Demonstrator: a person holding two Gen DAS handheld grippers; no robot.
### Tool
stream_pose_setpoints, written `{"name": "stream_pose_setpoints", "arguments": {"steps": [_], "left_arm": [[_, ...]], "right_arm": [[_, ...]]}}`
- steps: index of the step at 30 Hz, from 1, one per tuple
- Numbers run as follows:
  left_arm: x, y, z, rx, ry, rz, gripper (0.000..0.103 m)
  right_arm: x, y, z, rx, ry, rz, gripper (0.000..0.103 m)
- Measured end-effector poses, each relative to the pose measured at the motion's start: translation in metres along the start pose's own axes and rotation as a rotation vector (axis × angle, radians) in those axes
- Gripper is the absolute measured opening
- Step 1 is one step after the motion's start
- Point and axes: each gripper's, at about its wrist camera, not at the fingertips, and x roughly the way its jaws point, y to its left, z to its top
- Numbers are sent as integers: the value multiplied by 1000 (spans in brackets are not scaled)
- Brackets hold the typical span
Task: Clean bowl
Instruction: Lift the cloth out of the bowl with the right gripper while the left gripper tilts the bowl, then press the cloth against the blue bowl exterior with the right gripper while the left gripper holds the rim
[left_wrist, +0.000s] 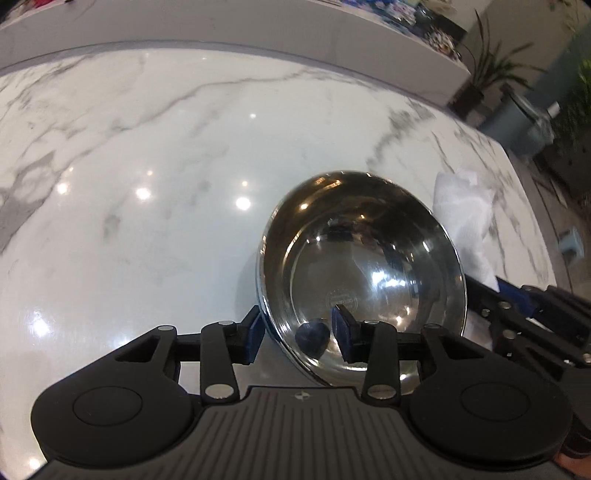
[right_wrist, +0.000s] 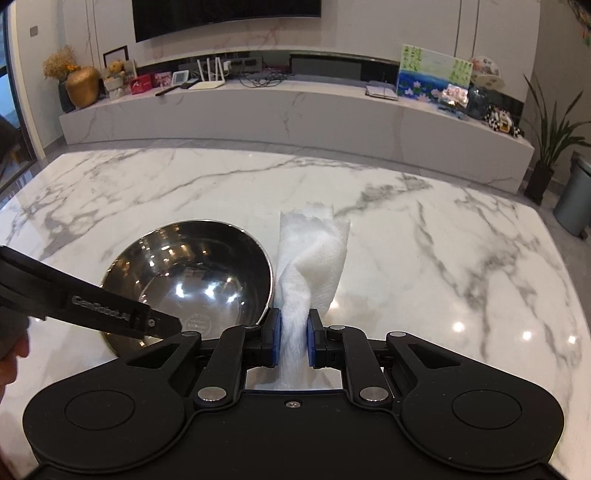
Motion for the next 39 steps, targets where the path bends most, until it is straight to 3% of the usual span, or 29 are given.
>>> {"name": "stream_pose_setpoints", "arguments": {"steps": [5,14,23,29,34,39], "left_arm": [[-7,-4,-1,55,-58,79,37],[-7,-21,-11,149,-56,106,37],[-7,-24,-20,192,-84,147,37],[-8,-27,-28,244,-153,188,37],[-8,-31,-32,263,-189,207,37],[-12,-32,-35,258,-201,220,37]], "right_arm": [[7,-4,-7,48,18,-1,12],[11,-5,-32,59,51,-28,12],[12,2,-45,29,20,-65,14],[11,3,-53,3,-8,-63,23],[13,0,-52,33,14,-45,23],[10,-1,-51,41,16,-33,14]]}}
